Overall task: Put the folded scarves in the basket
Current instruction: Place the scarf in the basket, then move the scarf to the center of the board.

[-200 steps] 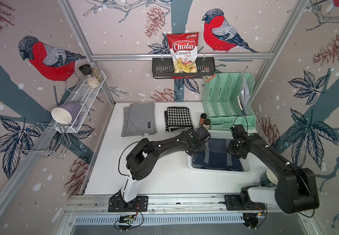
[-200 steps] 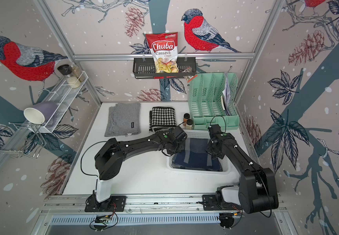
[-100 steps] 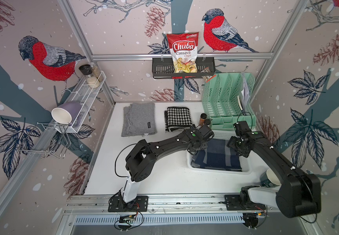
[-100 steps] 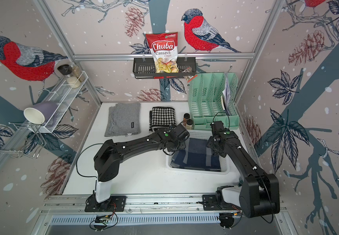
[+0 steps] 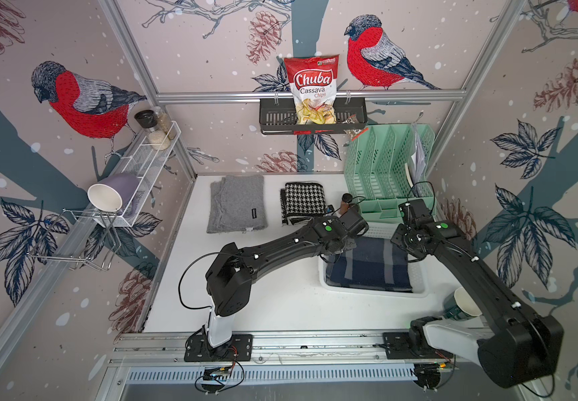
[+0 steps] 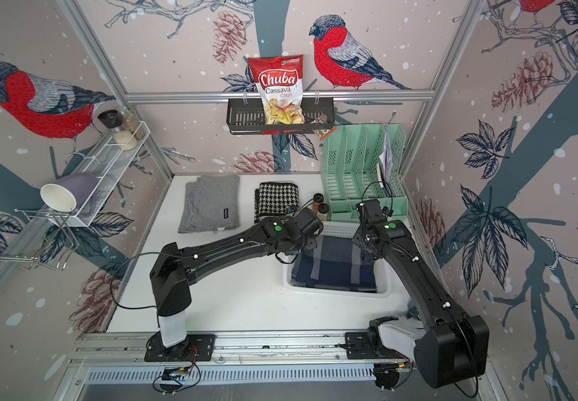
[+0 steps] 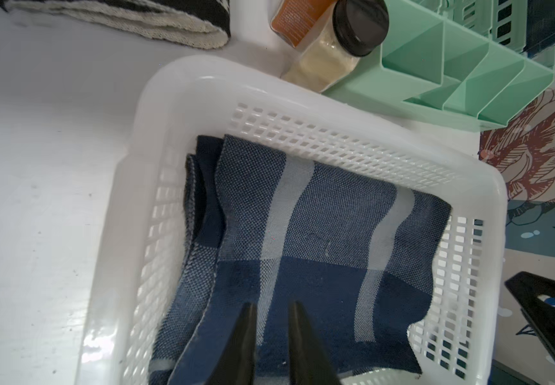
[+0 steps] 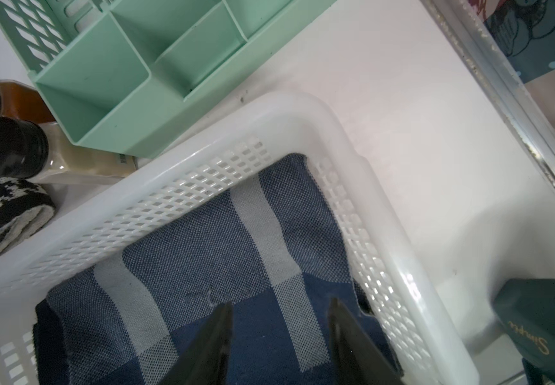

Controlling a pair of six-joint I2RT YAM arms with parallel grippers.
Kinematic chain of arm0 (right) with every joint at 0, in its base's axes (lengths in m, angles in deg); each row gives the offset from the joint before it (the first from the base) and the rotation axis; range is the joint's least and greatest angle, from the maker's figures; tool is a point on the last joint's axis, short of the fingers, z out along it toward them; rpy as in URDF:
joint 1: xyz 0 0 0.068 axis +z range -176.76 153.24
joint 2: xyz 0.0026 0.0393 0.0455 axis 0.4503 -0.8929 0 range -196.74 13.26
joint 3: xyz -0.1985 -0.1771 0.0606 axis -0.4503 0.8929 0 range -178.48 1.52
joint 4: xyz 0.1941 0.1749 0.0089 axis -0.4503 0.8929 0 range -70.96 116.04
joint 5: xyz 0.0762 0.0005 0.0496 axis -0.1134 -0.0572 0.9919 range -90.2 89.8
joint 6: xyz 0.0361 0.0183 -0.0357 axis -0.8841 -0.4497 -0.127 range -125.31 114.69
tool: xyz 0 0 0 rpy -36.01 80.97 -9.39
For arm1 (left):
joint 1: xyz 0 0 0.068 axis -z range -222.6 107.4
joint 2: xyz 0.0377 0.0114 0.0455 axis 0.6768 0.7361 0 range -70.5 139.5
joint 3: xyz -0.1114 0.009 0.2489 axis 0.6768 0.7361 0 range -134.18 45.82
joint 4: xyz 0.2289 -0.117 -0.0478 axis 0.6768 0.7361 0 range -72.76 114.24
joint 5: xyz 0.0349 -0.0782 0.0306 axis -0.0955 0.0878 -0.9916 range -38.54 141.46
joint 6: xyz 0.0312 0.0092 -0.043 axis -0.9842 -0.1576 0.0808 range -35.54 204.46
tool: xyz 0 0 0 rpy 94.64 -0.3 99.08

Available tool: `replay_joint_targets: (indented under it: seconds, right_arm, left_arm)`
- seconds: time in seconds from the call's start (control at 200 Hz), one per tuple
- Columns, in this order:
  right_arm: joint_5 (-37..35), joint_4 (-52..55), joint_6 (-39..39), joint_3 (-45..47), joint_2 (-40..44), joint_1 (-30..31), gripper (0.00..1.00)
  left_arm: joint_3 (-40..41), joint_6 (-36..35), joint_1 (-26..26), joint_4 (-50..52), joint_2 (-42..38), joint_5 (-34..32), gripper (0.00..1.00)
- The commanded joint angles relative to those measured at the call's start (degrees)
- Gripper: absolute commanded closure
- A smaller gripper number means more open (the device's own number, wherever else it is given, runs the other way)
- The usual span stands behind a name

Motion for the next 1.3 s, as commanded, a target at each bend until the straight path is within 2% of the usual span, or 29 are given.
replay_joint_targets:
  seconds: [0.0, 0.135, 0.25, 0.485, 0.685, 0.86, 1.04, 1.165, 1.296]
  right_arm:
    - [2.5, -1.6, -0.7, 1.5, -0.3, 0.4, 0.55]
    - [4.0, -3.0, -0.7, 2.8, 0.0, 0.8, 0.58]
    - [5.8, -4.6, 0.4, 2.5, 1.2, 1.9, 0.56]
    - [9.3, -9.6, 1.7, 2.5, 4.1, 4.9, 0.39]
    - [8.8, -12.5, 2.0, 0.5, 5.6, 9.3, 0.38]
    - [8.7, -14.3, 2.2, -1.3, 5.4, 12.2, 0.41]
    - [9.4, -16.2, 2.6, -2.6, 3.6, 15.5, 0.42]
    - [10.5, -17.7, 2.7, -2.8, 2.2, 16.9, 0.42]
    - [11.4, -18.8, 2.6, -2.7, 1.3, 17.4, 0.42]
  left_arm:
    - [-0.1, -0.8, 0.1, -2.1, 2.3, 4.0, 0.82]
    - [-0.1, -0.8, 0.1, -1.9, 5.2, 5.0, 0.85]
    - [0.6, -1.2, 0.1, -2.5, 4.6, 3.8, 0.86]
    - [2.9, -3.8, -1.5, -4.3, -1.8, 0.7, 0.69]
    - [9.8, -5.2, -7.5, -5.8, -10.8, 0.8, 0.65]
    - [18.9, -7.0, -18.3, -6.6, -20.8, 0.9, 0.66]
    - [29.4, -11.4, -38.2, -10.1, -28.8, 8.1, 0.70]
    - [32.7, -14.6, -52.2, -12.4, -29.4, 11.2, 0.74]
    - [30.5, -17.2, -60.4, -12.9, -24.8, 10.8, 0.77]
